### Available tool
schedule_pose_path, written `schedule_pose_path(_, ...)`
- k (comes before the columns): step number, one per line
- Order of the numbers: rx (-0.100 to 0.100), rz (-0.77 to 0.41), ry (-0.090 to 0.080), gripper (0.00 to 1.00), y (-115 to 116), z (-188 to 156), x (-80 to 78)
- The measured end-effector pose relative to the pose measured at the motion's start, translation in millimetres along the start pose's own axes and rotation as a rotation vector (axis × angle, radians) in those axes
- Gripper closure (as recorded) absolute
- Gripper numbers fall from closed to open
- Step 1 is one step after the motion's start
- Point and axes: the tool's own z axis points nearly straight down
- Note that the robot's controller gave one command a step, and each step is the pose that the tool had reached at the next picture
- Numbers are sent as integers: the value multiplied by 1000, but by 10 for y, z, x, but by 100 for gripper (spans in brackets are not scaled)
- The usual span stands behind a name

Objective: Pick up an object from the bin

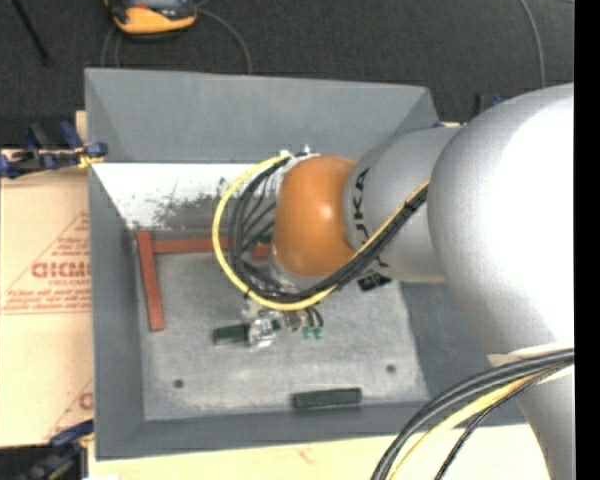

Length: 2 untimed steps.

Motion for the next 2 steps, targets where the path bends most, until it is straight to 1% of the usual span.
schedule_pose_path(1, 0, -1, 0, 100, 0, 0, -2)
schedule_pose_path(2, 1, -49, -18, 100, 196, -1724, 79)
